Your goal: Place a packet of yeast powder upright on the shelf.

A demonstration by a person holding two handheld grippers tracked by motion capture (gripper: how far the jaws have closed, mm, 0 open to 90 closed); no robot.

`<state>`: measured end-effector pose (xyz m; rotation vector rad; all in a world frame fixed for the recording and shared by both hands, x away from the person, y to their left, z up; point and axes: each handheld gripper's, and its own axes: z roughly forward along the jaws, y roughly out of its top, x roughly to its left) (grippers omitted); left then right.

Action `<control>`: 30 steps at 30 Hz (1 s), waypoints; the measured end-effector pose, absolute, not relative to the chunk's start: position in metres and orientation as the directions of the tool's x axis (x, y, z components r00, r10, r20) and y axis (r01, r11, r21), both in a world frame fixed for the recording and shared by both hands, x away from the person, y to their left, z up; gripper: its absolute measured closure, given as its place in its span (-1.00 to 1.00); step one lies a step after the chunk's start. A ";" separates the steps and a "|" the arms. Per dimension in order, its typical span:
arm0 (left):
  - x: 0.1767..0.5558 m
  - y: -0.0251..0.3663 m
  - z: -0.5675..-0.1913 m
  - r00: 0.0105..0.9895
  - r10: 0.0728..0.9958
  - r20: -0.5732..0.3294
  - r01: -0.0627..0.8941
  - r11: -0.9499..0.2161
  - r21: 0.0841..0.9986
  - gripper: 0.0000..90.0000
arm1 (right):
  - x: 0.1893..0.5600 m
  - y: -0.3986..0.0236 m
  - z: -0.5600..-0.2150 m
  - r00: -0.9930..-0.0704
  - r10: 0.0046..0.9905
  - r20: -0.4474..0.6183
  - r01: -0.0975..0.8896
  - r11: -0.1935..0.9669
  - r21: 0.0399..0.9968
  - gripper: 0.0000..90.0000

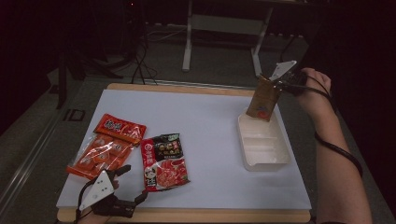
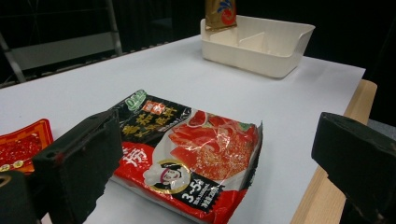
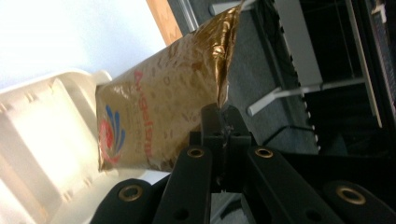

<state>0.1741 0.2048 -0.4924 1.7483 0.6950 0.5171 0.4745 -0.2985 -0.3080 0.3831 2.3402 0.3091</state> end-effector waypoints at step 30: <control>0.173 0.205 -0.492 0.731 0.683 -0.002 0.190 -0.200 0.961 -0.94 | 0.482 -0.290 -0.357 -0.792 0.440 -0.423 0.185 0.833 0.521 1.00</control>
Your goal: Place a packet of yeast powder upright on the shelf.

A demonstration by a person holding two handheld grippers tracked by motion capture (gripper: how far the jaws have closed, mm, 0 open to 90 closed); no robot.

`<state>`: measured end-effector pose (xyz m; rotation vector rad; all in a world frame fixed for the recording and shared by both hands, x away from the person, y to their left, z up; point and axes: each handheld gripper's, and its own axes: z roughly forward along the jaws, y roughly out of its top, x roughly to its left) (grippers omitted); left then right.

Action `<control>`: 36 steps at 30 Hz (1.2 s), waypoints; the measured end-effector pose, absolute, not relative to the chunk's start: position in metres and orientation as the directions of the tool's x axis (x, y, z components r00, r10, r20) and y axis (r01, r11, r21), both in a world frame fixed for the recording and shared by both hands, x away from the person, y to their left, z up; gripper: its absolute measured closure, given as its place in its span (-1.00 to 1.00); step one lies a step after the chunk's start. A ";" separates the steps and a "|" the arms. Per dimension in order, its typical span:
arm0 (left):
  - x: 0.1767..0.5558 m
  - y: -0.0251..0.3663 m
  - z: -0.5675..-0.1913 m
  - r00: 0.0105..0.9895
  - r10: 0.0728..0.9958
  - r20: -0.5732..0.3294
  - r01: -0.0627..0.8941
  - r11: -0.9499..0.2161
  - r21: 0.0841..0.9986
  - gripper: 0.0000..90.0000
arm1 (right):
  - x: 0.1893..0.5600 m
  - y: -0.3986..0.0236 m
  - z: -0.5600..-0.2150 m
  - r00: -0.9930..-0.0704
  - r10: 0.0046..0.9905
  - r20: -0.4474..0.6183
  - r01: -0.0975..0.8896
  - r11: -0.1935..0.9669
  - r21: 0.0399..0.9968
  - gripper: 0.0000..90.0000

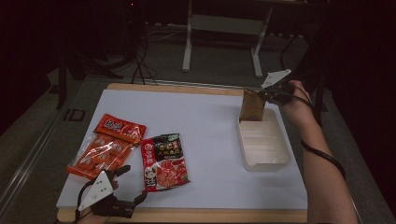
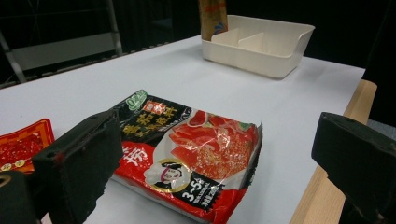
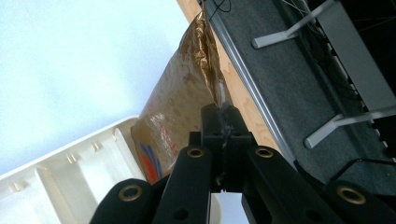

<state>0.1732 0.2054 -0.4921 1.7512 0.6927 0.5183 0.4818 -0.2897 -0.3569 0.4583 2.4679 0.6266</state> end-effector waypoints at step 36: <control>0.179 0.197 -0.486 0.741 0.671 0.005 0.187 -0.214 0.959 -0.94 | 0.425 -0.293 -0.338 -0.729 0.668 -0.152 0.297 0.508 0.809 -0.70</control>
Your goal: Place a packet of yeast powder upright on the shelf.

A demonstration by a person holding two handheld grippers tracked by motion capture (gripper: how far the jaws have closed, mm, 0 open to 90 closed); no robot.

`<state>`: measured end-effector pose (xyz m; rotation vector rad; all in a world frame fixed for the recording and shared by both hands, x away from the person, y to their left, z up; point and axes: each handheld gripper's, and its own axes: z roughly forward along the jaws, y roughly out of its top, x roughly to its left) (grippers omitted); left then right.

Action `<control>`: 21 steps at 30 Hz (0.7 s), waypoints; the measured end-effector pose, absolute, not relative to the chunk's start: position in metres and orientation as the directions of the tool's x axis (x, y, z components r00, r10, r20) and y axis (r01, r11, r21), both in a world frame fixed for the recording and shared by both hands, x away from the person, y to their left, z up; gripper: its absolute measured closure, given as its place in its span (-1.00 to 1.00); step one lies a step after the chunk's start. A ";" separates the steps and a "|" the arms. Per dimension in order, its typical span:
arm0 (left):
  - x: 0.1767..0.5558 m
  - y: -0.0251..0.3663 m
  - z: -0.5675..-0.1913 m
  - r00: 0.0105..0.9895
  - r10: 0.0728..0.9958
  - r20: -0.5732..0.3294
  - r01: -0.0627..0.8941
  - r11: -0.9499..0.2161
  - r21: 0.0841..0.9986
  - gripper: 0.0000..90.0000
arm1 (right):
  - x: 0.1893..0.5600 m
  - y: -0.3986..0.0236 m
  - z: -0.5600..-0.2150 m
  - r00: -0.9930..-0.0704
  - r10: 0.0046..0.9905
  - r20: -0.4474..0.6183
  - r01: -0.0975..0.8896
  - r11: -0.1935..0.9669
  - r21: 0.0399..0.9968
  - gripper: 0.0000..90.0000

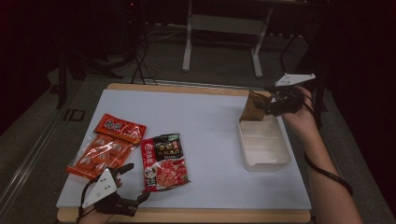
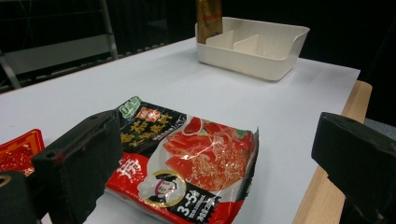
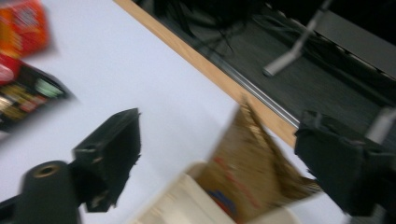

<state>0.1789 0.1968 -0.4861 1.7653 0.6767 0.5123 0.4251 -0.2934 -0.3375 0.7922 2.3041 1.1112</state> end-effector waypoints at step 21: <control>0.186 0.196 -0.480 0.714 0.698 -0.048 0.251 -0.191 0.949 -0.94 | 0.336 -0.266 -0.376 -0.798 0.600 -0.055 0.231 0.388 0.892 -0.66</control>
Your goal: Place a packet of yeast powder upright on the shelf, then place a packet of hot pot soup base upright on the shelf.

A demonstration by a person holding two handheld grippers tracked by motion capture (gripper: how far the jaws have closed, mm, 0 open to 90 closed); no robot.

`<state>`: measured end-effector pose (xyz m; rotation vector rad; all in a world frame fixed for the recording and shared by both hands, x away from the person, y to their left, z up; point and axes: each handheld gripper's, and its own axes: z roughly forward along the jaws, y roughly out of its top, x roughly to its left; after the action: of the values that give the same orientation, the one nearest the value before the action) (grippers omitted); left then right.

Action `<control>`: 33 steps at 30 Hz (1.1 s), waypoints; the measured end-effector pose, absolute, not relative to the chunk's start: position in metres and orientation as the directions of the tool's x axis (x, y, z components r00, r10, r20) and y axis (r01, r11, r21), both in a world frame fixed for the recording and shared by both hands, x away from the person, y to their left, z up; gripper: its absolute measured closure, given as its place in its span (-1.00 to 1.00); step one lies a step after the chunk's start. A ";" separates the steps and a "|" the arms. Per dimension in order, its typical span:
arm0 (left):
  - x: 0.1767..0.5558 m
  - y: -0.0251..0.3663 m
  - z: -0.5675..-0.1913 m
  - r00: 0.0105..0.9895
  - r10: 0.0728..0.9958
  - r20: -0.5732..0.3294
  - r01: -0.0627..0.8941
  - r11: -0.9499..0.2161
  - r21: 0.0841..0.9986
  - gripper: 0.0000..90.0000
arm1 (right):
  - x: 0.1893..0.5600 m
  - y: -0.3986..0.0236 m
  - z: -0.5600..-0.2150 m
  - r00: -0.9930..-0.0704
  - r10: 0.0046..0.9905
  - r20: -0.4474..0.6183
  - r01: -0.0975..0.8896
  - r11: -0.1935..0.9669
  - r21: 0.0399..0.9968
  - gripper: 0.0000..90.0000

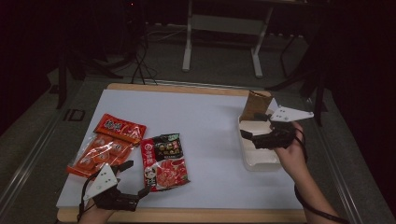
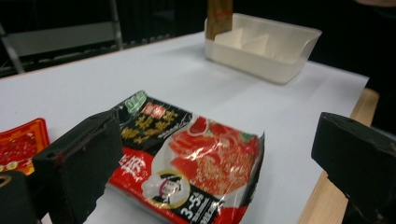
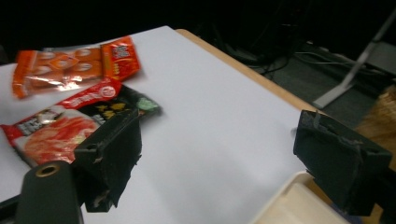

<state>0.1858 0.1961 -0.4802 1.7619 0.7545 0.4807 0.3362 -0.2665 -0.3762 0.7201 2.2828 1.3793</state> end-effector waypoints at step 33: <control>0.251 0.197 -0.456 0.684 0.729 -0.006 0.310 -0.284 0.907 -0.93 | 0.268 -0.250 -0.414 -0.858 0.511 0.043 0.219 0.290 0.932 -0.76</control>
<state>0.2513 0.1966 -0.4557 1.8725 0.8151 0.5129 0.2675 -0.2504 -0.4142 0.6684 2.2978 1.5934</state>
